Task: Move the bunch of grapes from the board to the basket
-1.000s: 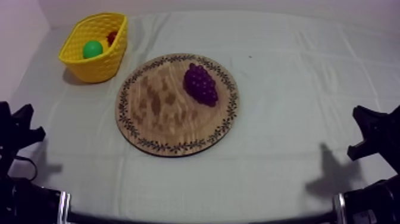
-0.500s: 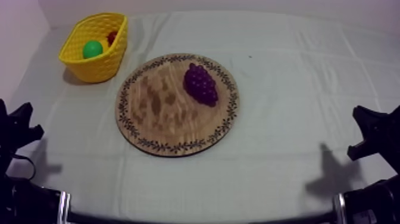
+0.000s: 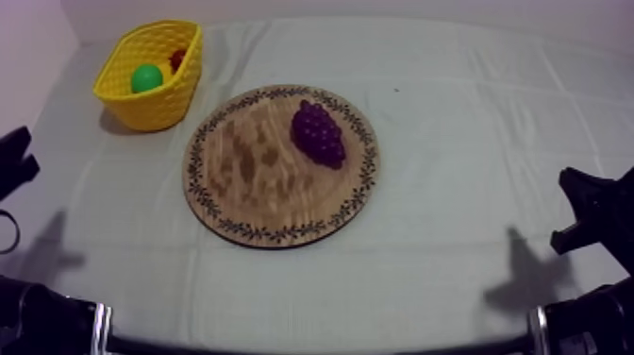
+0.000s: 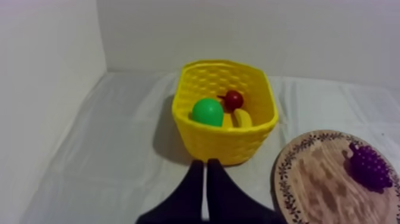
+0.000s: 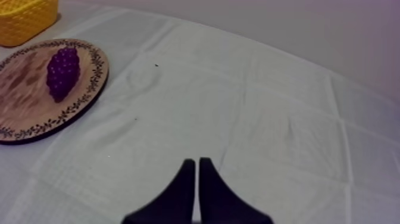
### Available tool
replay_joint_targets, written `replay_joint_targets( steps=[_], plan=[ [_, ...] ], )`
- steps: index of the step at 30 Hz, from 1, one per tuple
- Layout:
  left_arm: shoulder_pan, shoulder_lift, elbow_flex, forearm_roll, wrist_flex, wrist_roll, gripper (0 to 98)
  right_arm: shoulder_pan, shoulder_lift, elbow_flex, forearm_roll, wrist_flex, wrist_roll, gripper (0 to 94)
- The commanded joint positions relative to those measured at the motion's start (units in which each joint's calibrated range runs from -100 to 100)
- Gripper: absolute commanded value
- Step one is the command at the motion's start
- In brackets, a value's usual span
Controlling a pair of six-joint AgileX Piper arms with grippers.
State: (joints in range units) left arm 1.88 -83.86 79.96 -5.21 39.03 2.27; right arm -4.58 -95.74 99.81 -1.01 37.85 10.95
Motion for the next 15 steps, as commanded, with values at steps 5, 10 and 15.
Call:
replay_joint_targets(
  steps=[5, 10, 15],
  plan=[
    [2.1, 11.3, -13.2, -1.98, 3.3, 0.7, 0.0, 0.0, 0.0, 0.0, 0.0, 0.0, 0.0, 0.4],
    [4.6, 18.0, -22.0, -2.73, 6.1, 1.5, 0.0, 0.0, 0.0, 0.0, 0.0, 0.0, 0.0, 0.4],
    [8.6, 25.0, -31.6, -4.37, 8.8, 3.9, 0.0, 0.0, 0.0, 0.0, 0.0, 0.0, 0.0, 0.4]
  ],
)
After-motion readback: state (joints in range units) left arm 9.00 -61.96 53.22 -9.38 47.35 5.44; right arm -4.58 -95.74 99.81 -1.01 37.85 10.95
